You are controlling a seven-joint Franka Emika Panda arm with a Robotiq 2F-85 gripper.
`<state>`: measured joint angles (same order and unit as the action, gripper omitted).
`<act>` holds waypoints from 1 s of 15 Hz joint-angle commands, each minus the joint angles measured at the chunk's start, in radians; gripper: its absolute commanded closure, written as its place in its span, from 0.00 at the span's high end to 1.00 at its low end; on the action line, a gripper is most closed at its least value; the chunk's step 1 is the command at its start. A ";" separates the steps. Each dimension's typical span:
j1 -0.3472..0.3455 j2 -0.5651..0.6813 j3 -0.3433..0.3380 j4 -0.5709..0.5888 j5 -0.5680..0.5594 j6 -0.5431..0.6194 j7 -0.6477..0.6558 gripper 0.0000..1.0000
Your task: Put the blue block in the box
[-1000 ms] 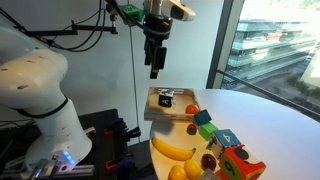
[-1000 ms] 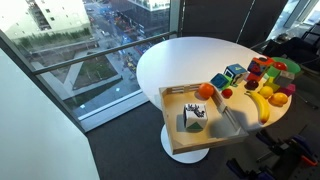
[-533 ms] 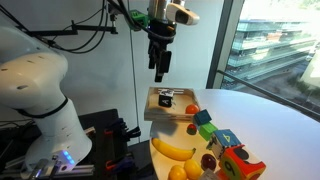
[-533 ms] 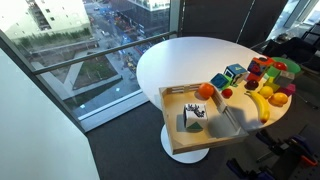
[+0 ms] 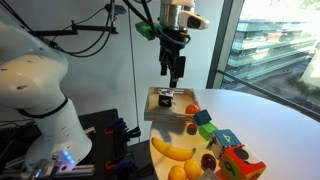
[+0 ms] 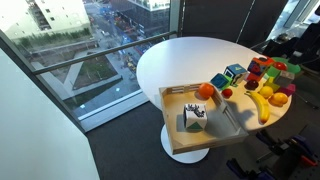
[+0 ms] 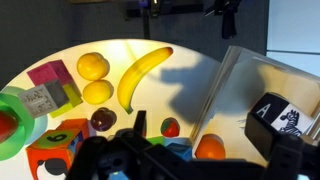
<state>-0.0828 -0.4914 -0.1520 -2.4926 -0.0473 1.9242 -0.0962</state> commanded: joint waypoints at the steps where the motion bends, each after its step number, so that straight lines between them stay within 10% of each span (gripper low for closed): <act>1: -0.021 0.067 0.028 0.039 -0.031 0.069 0.045 1.00; 15: -0.017 0.303 0.040 0.142 -0.047 0.217 0.091 1.00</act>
<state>-0.0884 -0.2528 -0.1184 -2.4066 -0.0897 2.1431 -0.0174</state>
